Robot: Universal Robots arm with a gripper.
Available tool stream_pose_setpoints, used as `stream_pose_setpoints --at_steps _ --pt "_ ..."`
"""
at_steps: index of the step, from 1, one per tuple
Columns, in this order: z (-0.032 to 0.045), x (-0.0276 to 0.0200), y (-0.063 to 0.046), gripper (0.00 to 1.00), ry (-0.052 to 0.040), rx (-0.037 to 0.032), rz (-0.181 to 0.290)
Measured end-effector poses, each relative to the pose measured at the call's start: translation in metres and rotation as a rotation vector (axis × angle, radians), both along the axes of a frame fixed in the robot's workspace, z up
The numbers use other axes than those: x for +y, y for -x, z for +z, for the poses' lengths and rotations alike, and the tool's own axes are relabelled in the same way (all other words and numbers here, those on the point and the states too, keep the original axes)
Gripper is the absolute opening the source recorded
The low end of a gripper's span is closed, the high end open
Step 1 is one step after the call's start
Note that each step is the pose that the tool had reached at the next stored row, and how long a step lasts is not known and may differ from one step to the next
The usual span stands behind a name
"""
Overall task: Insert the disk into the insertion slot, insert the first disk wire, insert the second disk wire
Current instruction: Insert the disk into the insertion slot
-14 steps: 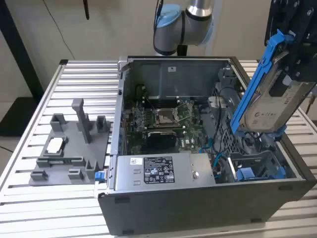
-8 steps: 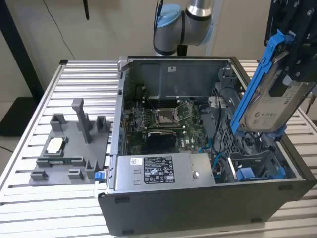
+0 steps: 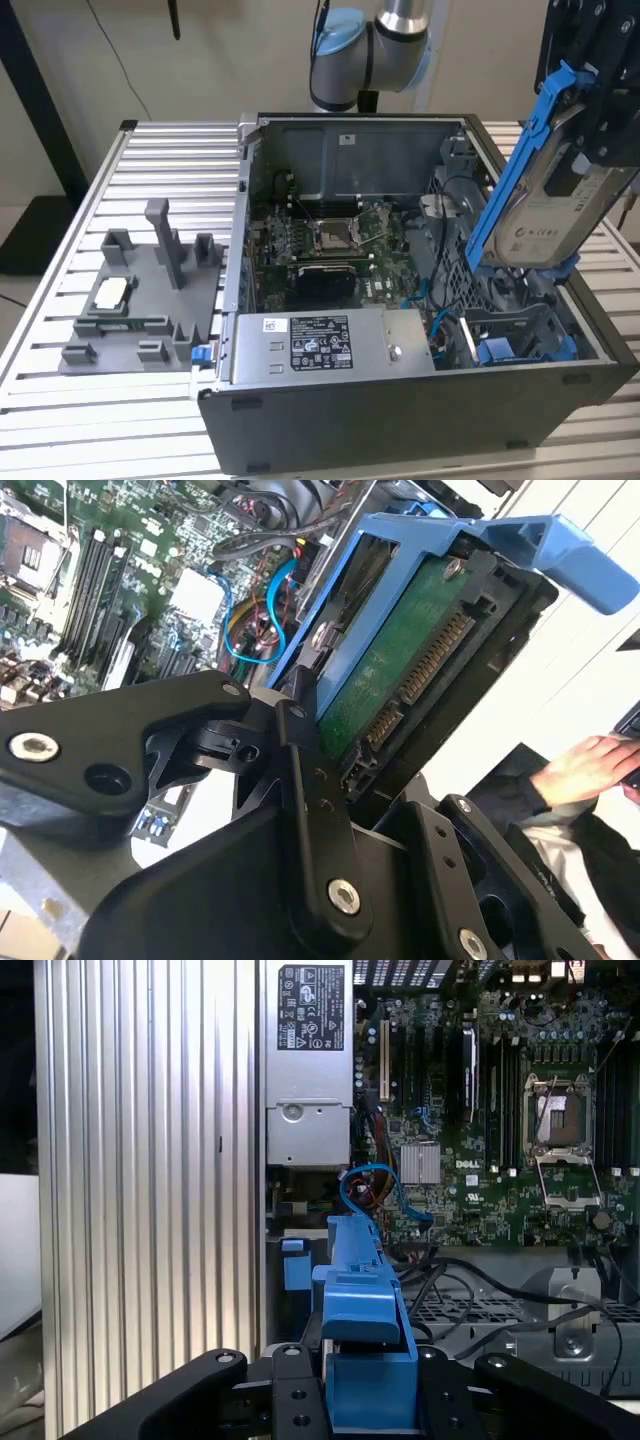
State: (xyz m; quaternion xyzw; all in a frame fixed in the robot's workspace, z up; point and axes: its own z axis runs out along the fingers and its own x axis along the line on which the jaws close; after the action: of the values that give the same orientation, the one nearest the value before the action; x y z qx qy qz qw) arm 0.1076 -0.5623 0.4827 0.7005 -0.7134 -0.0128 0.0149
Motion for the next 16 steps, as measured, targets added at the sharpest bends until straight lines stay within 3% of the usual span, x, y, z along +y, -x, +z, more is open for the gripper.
stream_pose_setpoints --at_steps 16 --pt "-0.0002 -0.0035 0.0 0.33 0.0 0.0 0.0"
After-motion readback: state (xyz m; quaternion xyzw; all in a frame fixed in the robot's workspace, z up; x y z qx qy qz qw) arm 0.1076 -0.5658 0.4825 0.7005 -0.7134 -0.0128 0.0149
